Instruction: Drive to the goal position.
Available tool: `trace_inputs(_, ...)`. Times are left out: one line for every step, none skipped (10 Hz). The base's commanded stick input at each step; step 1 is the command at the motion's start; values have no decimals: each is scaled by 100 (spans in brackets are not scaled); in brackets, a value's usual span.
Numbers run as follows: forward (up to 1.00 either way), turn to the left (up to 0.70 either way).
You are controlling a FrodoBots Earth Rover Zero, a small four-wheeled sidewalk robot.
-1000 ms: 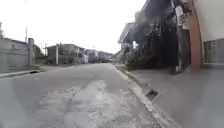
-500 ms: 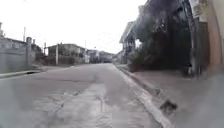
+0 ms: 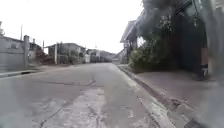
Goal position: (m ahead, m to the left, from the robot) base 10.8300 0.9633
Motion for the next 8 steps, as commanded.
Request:
trace_inputs(100,0)
trace_inputs(100,0)
trace_inputs(100,0)
trace_inputs(100,0)
trace_inputs(100,0)
trace_inputs(100,0)
trace_inputs(100,0)
trace_inputs(100,0)
